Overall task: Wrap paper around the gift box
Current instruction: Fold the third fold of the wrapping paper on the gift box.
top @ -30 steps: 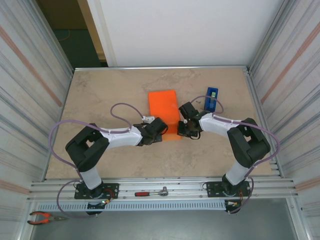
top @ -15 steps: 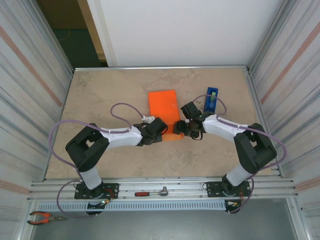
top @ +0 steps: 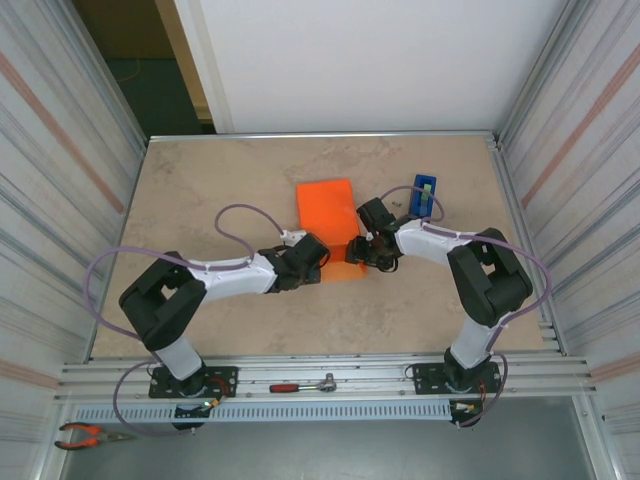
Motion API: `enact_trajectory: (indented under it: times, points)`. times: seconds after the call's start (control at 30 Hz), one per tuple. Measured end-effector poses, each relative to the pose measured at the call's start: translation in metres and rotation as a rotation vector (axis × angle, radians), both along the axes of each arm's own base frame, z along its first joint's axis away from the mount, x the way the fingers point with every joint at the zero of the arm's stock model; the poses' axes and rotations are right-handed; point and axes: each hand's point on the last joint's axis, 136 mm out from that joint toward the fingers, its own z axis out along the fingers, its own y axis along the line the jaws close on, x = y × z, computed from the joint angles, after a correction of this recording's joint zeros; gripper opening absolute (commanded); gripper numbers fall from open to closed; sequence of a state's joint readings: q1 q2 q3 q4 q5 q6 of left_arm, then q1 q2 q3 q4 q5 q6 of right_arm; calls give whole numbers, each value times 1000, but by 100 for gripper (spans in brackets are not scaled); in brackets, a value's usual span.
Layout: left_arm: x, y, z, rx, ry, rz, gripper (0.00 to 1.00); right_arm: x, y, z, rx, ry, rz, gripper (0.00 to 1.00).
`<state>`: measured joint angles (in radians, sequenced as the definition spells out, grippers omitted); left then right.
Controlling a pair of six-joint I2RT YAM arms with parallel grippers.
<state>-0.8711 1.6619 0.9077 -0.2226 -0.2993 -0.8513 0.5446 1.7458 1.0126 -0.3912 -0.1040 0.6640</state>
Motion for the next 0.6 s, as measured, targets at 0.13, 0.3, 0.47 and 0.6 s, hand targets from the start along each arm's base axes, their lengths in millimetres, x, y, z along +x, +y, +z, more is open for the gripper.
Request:
enact_trajectory:
  times: [0.13, 0.3, 0.47, 0.6]
  points:
    - [9, -3, 5, -25, -24, -7, 57, 2, 1, 0, 2, -2, -1, 58]
    - [20, -14, 4, -21, -34, -16, 57, 2, 1, -1, 2, -1, -1, 60]
    - [25, -10, -6, 21, -49, 14, 56, -1, -1, 5, 15, -14, 5, 77]
    - [26, -5, -6, 49, -69, 38, 56, -5, -6, 23, 24, -49, 10, 98]
